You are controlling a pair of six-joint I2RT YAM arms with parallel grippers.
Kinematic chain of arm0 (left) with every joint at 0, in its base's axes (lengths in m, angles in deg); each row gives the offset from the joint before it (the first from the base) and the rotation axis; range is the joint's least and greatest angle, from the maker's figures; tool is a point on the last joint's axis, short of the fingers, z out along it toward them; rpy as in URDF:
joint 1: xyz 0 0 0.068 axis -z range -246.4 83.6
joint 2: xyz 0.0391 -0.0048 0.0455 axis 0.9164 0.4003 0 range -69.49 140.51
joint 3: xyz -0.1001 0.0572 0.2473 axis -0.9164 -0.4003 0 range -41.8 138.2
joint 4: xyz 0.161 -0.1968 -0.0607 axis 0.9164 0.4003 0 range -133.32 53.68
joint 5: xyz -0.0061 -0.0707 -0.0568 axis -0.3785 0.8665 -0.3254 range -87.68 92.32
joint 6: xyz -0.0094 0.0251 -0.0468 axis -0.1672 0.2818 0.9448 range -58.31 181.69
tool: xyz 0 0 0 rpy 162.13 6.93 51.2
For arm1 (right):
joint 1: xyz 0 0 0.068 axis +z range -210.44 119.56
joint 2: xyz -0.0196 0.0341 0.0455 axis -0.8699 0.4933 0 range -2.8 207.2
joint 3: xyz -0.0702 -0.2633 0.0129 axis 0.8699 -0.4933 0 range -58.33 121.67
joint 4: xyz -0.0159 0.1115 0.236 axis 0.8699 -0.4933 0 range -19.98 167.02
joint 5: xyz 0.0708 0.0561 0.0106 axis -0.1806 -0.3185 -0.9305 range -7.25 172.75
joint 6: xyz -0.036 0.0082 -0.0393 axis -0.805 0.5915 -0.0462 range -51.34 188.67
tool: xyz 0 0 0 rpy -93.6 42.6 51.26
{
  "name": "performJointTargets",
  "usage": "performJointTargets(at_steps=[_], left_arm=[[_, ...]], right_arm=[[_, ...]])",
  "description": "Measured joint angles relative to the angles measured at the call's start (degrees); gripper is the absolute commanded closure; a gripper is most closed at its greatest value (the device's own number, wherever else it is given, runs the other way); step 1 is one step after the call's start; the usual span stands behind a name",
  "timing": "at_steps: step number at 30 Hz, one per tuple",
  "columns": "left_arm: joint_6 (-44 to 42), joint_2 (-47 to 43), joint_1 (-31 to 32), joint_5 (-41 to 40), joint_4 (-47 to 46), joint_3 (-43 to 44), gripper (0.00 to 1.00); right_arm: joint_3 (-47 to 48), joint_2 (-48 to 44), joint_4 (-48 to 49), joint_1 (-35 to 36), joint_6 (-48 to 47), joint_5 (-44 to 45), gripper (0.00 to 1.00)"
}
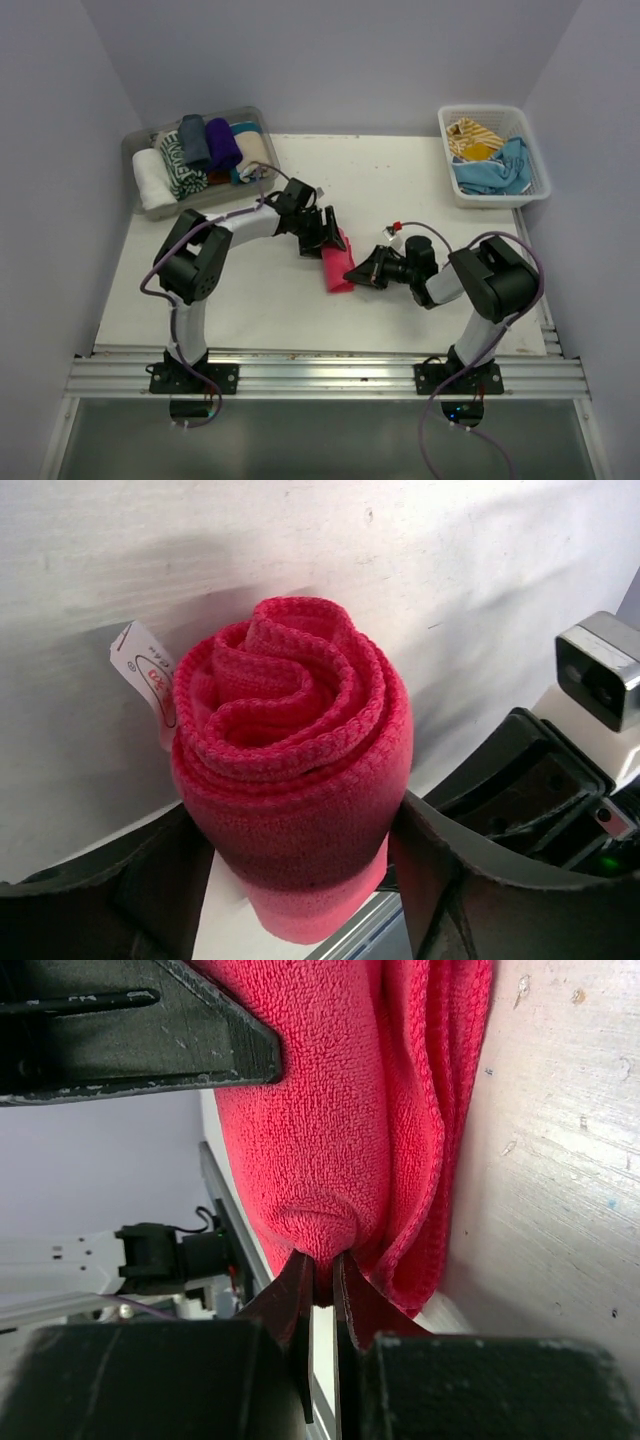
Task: Roll the towels
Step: Roll the towel
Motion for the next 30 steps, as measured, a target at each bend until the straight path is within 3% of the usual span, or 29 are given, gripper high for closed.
performJointTargets(at_steps=[6,8,9,10,13,18,22,30], left_arm=[[1.0,1.9,1.3,-1.1,0.7,2.8,0.67],[1.2,2.2,1.5,-1.6,1.1,3.1,0.78],[1.4,2.2,1.5,-1.9,1.5,3.3,0.82],[1.4,2.2,1.6,-2.2,1.8,3.5,0.85],[1.4,2.2,1.8,-4.0,3.5,4.2,0.87],[1.4,1.9,2.3,-8.2,7.3,5.6,0.87],[1.2,0.0,2.4,-12.9,11.5,5.6,0.87],[1.4,-2.5,2.4,-18.1,16.2,4.5,0.85]], right_arm=[[-0.9,3.2,6.7,-0.3,3.2,-1.5,0.98],[-0.9,3.2,6.7,-0.3,3.2,-1.3,0.87],[-0.9,3.0,6.3,-0.3,3.1,-1.2,0.73],[-0.8,2.5,4.8,-0.3,2.7,-0.8,0.66],[-0.2,-2.6,-4.2,-0.2,-1.4,1.4,0.47],[5.4,-17.5,-29.8,2.5,-13.3,13.1,0.40],[14.0,-25.4,-47.0,11.7,-21.1,29.3,0.36],[28.9,-19.6,-62.4,33.4,-31.1,54.9,0.25]])
